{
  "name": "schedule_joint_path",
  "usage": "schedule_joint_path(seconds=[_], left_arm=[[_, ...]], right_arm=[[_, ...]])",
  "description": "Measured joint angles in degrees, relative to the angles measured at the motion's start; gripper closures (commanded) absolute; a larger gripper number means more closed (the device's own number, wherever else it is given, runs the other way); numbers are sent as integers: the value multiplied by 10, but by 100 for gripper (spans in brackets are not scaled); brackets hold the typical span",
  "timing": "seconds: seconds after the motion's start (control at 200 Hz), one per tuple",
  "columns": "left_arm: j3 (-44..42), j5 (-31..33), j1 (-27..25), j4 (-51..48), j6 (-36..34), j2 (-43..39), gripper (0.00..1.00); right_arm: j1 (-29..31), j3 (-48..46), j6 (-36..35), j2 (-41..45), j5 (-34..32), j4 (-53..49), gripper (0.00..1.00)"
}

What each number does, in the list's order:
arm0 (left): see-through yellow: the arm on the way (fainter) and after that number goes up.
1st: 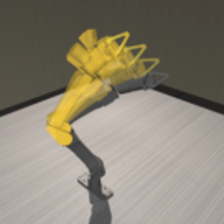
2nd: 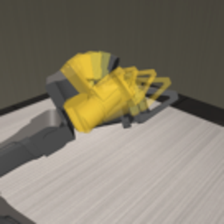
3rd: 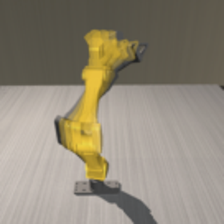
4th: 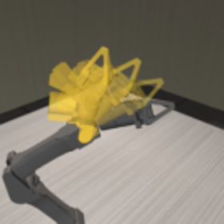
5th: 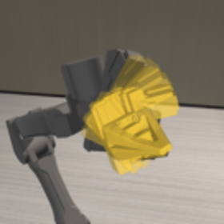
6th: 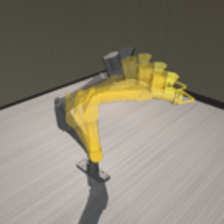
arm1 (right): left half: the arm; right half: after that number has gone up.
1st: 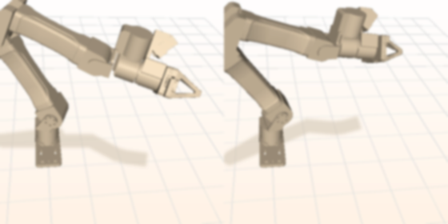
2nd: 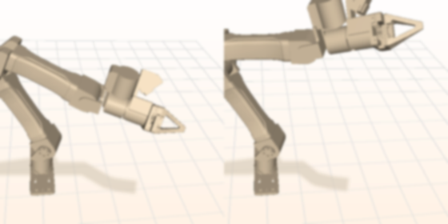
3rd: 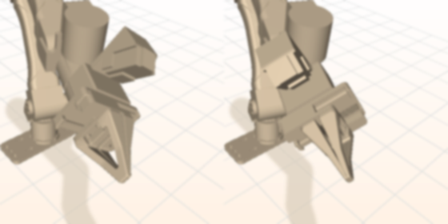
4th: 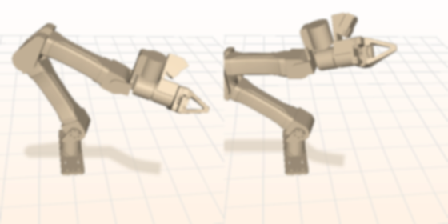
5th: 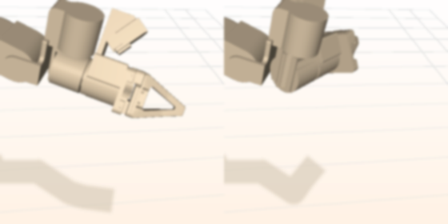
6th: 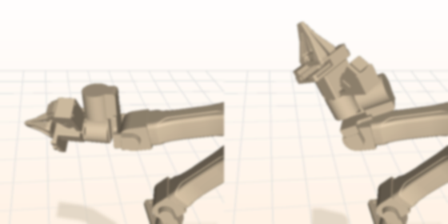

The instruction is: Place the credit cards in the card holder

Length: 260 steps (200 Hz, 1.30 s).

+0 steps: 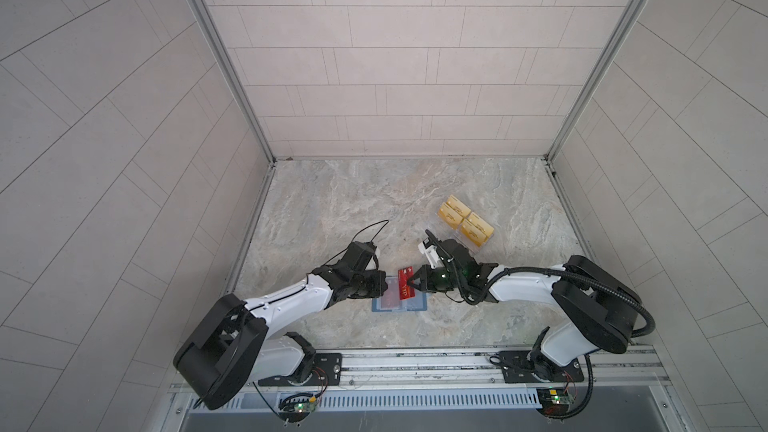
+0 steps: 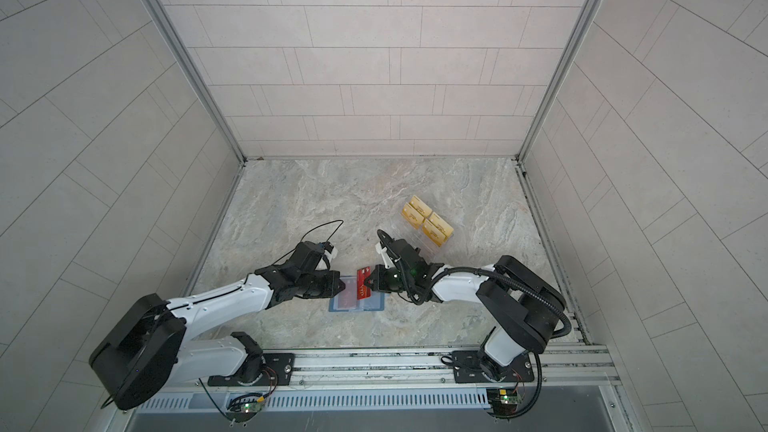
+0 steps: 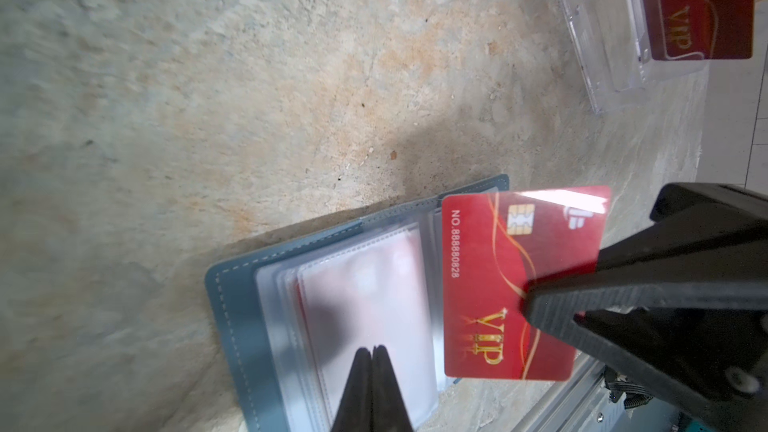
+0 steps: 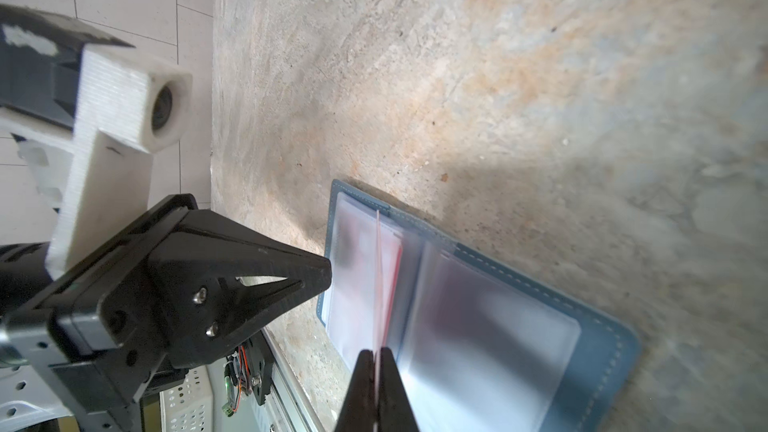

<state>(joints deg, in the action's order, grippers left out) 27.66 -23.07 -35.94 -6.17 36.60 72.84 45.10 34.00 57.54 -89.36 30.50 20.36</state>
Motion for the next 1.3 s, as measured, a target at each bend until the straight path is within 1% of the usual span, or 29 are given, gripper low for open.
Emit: schedule_joint_path(seconds=[0.3,0.546,1.302], left_arm=[[-2,2,-2,4,0,21,100],[-4,2,-2,9,1,21,100],[-4,4,-2,9,0,21,100]], right_arm=[[0,-14,15,-1,0,28,100],[0,-14,26,-18,3,50,100],[0,-26,40,-19,12,66,100]])
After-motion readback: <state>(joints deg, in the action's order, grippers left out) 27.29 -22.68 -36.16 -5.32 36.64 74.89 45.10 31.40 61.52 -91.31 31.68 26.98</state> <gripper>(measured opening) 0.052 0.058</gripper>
